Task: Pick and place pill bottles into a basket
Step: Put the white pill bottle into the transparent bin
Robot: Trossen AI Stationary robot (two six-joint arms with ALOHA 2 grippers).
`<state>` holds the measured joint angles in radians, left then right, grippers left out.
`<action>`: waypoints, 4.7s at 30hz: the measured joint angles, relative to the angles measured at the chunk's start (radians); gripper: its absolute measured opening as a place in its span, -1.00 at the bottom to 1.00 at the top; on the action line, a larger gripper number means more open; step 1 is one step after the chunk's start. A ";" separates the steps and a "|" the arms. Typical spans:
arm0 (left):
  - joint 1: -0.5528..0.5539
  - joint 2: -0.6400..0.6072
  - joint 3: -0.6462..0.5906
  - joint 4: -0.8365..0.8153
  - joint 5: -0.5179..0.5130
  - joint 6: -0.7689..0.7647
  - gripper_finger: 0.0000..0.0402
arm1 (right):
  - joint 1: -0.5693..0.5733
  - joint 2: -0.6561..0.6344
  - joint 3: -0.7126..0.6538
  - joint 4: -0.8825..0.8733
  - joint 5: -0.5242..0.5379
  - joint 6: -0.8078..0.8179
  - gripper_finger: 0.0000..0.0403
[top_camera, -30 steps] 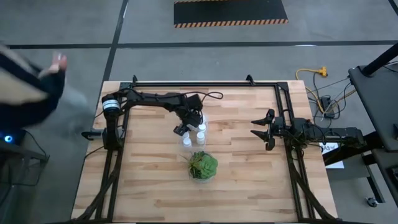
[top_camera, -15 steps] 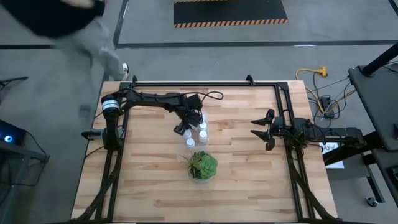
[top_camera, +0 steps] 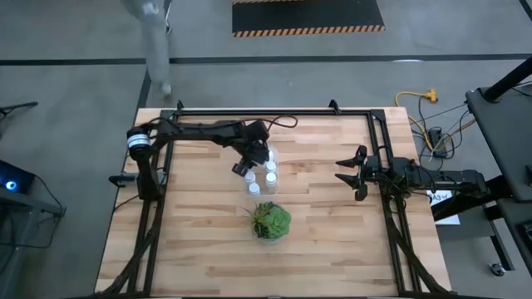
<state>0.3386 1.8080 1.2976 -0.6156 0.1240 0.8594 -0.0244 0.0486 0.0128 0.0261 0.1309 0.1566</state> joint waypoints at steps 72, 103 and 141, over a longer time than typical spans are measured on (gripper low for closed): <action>-0.029 -0.412 0.011 0.346 1.033 -1.323 -0.23 | -0.002 0.001 0.000 0.533 0.314 0.503 0.04; -0.155 -0.244 0.010 0.377 1.207 -1.484 -0.23 | 0.000 0.814 0.890 -0.178 -0.080 -0.118 0.04; -0.148 -0.245 0.011 0.703 1.201 -1.612 -0.23 | 0.112 1.520 1.598 -0.559 -0.453 -0.360 0.73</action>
<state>0.1905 1.5635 1.3083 0.0874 1.3255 -0.7521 0.0873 1.5684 1.6104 -0.5329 -0.3224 -0.2033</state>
